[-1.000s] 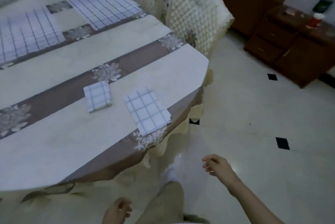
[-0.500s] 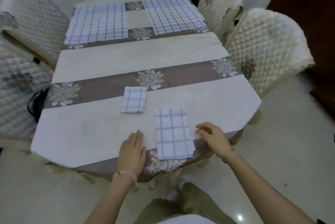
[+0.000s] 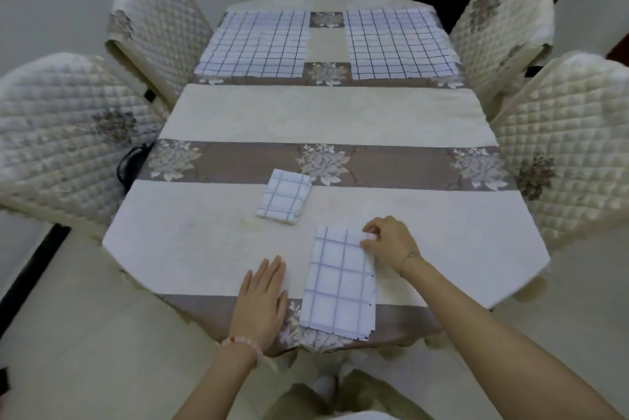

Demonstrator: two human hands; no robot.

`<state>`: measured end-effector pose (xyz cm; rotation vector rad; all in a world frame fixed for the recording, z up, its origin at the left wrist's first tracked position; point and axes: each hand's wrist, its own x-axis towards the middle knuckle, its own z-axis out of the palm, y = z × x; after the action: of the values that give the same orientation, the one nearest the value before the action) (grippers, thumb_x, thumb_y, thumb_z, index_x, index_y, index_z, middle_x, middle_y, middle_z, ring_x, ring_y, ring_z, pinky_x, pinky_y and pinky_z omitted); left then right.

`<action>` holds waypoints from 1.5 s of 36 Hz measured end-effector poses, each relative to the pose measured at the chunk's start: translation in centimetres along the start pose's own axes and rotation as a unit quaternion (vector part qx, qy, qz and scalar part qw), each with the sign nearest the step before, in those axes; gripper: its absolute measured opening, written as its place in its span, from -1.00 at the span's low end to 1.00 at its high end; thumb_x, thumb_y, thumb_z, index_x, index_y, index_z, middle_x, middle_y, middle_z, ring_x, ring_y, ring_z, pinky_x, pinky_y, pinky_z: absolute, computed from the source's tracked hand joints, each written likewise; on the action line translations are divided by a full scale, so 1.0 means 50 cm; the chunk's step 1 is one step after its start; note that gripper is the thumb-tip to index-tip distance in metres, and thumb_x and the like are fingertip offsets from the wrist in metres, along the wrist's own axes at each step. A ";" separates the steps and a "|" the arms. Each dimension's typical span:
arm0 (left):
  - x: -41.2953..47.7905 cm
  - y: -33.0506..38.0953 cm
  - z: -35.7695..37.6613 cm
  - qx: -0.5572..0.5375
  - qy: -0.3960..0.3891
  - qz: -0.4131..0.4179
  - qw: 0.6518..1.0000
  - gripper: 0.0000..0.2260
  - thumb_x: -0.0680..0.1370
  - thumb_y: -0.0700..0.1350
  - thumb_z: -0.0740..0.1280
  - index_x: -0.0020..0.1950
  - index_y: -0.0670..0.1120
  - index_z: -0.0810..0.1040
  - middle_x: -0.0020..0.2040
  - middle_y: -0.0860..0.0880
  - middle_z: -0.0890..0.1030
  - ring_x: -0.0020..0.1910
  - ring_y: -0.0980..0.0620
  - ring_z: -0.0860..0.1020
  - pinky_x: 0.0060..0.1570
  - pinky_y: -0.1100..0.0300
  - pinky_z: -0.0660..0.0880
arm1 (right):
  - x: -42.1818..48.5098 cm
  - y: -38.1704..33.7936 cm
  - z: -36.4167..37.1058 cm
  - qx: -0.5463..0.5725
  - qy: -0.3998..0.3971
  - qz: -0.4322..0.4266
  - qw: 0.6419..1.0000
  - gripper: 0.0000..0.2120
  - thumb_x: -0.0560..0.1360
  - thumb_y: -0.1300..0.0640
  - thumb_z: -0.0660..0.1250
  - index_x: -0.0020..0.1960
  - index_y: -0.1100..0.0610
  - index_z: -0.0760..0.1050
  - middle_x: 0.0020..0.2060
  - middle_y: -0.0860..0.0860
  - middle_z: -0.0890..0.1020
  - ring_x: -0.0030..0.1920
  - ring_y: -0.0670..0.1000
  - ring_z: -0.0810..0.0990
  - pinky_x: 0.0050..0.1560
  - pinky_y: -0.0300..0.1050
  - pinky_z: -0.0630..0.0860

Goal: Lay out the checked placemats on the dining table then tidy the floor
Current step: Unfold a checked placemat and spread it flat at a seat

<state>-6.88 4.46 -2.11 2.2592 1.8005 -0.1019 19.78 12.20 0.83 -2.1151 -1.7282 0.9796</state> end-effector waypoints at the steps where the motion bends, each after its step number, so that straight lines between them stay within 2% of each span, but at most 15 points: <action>1: -0.001 0.000 0.000 -0.002 -0.003 -0.002 1.000 -0.55 0.49 0.01 0.07 0.27 -0.11 0.53 0.29 0.00 0.55 0.28 0.00 0.49 0.29 0.13 0.16 | 0.000 -0.001 0.002 -0.001 -0.004 0.003 1.000 -0.82 0.43 0.09 0.39 0.02 0.06 0.54 -0.06 0.02 0.49 0.05 0.07 0.49 0.07 -0.07 0.48; 6: -0.001 0.001 0.002 -0.020 0.005 -0.021 1.000 -0.56 0.49 0.01 0.07 0.27 -0.10 0.53 0.30 0.00 0.54 0.33 0.01 0.41 0.37 0.18 0.04 | -0.006 0.008 0.002 0.028 -0.002 -0.002 1.000 -0.94 0.46 0.13 0.34 -0.15 0.09 0.48 -0.26 -0.10 0.47 -0.16 -0.02 0.46 -0.26 -0.24 0.36; 11: 0.010 0.006 -0.011 -0.020 -0.002 -0.014 1.000 -0.58 0.47 0.01 0.08 0.17 -0.07 0.60 0.20 0.03 0.61 0.16 0.02 0.60 0.24 0.12 0.36 | -0.034 0.023 -0.023 0.235 -0.006 0.047 0.971 -0.94 0.48 0.18 0.35 -0.12 0.16 0.50 -0.23 0.02 0.54 -0.20 0.02 0.49 -0.19 -0.13 0.46; 14: 0.015 0.002 -0.020 -0.021 0.001 -0.017 1.000 -0.58 0.45 0.00 0.08 0.12 -0.07 0.62 0.16 0.02 0.63 0.10 0.02 0.63 0.00 0.07 0.58 | -0.061 0.029 -0.041 0.355 -0.009 0.079 0.932 -0.95 0.48 0.24 0.36 -0.09 0.17 0.49 -0.17 0.09 0.57 -0.18 0.06 0.56 -0.14 -0.08 0.59; 16: 0.017 0.000 -0.023 -0.033 -0.005 -0.020 0.999 -0.55 0.46 0.01 0.05 0.17 -0.10 0.60 0.22 -0.01 0.60 0.16 -0.02 0.60 0.07 0.03 0.55 | -0.080 0.029 -0.052 0.393 -0.009 0.088 0.915 -0.91 0.49 0.25 0.35 -0.01 0.21 0.50 -0.12 0.13 0.61 -0.18 0.05 0.61 -0.25 -0.23 0.61; 18: 0.018 0.009 -0.031 -0.077 0.005 -0.015 0.997 -0.49 0.50 0.02 -0.01 0.34 -0.13 0.45 0.37 -0.05 0.45 0.34 -0.04 0.44 0.32 0.06 0.38 | -0.096 0.025 -0.059 0.417 0.002 0.084 0.905 -0.86 0.49 0.26 0.35 0.04 0.23 0.51 -0.10 0.14 0.62 -0.18 0.04 0.63 -0.31 -0.28 0.60; 21: 0.013 0.050 -0.063 -0.204 0.038 -0.040 0.977 -0.59 0.60 -0.08 0.07 0.44 -0.12 0.29 0.41 -0.02 0.35 0.40 -0.01 0.32 0.37 0.22 0.21 | -0.121 0.005 -0.066 0.436 0.022 0.064 0.897 -0.90 0.47 0.28 0.36 -0.01 0.18 0.53 -0.09 0.13 0.61 -0.16 0.02 0.61 -0.31 -0.29 0.60; 24: 0.000 0.122 -0.116 -0.355 0.074 -0.059 0.930 -0.67 0.60 -0.12 0.18 0.38 -0.04 0.35 0.25 0.15 0.39 0.31 0.12 0.37 0.23 0.33 0.29 | -0.148 -0.027 -0.065 0.431 0.035 0.021 0.901 -0.91 0.47 0.31 0.36 -0.06 0.16 0.53 -0.10 0.08 0.58 -0.16 -0.03 0.58 -0.30 -0.29 0.59; 28: -0.012 0.216 -0.169 -0.460 0.061 0.005 0.886 -0.69 0.59 -0.09 0.22 0.34 0.02 0.39 0.24 0.16 0.46 0.24 0.25 0.42 0.21 0.43 0.34 | -0.186 -0.069 -0.057 0.431 0.032 -0.028 0.901 -0.89 0.47 0.32 0.35 -0.02 0.20 0.55 -0.08 0.05 0.58 -0.13 -0.07 0.57 -0.29 -0.29 0.58; 31: -0.015 0.251 -0.187 -0.536 0.044 0.010 0.843 -0.71 0.59 -0.04 0.23 0.31 0.09 0.39 0.24 0.21 0.46 0.25 0.31 0.40 0.21 0.43 0.37 | -0.208 -0.082 -0.056 0.469 -0.003 -0.039 0.882 -0.83 0.49 0.25 0.34 0.08 0.15 0.58 0.01 0.02 0.63 -0.01 -0.02 0.63 -0.13 -0.19 0.62; 33: -0.017 0.256 -0.193 -0.562 0.040 0.000 0.826 -0.70 0.58 -0.01 0.23 0.32 0.08 0.40 0.26 0.20 0.46 0.25 0.31 0.41 0.22 0.34 0.41 | -0.216 -0.082 -0.056 0.505 -0.038 -0.035 0.862 -0.78 0.52 0.19 0.31 0.15 0.10 0.57 0.07 0.02 0.65 0.07 0.01 0.64 0.01 -0.10 0.61; 37: -0.021 0.251 -0.196 -0.579 0.036 -0.029 0.814 -0.75 0.56 0.00 0.27 0.24 0.08 0.46 0.20 0.19 0.51 0.18 0.27 0.47 0.05 0.46 0.45 | -0.226 -0.082 -0.051 0.534 -0.066 -0.006 0.843 -0.73 0.58 0.07 0.18 0.17 0.10 0.58 0.07 0.03 0.66 0.08 0.06 0.65 0.13 -0.01 0.58; 43: -0.022 0.248 -0.195 -0.613 0.047 -0.077 0.785 -0.85 0.50 0.02 0.36 -0.01 0.00 0.49 0.02 0.04 0.61 0.07 0.12 0.58 0.09 0.20 0.54 | -0.231 -0.092 -0.031 0.525 -0.036 0.010 0.850 -0.86 0.52 0.22 0.30 0.05 0.25 0.54 0.00 0.15 0.63 -0.04 0.05 0.66 -0.04 -0.13 0.61; 50: -0.016 0.241 -0.185 -0.623 0.056 -0.061 0.778 -0.91 0.54 -0.15 0.31 -0.13 -0.16 0.51 -0.13 -0.10 0.63 -0.11 0.03 0.61 -0.07 0.21 0.55 | -0.228 -0.094 -0.026 0.567 -0.037 0.075 0.819 -0.78 0.47 0.19 0.38 0.09 0.17 0.47 -0.05 0.11 0.66 -0.08 0.04 0.67 -0.06 -0.08 0.62; 54: -0.012 0.236 -0.177 -0.644 0.051 -0.062 0.761 -0.87 0.56 -0.20 0.28 -0.17 -0.21 0.51 -0.22 -0.13 0.58 -0.20 0.02 0.54 -0.16 0.19 0.50 | -0.227 -0.088 -0.029 0.548 -0.063 0.097 0.829 -0.85 0.47 0.16 0.39 -0.01 0.22 0.53 -0.12 0.08 0.62 -0.09 0.06 0.65 -0.05 -0.08 0.61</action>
<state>3.49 3.59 8.32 1.1151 1.2887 0.9502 16.41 3.10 8.30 -1.4250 -0.6102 1.6478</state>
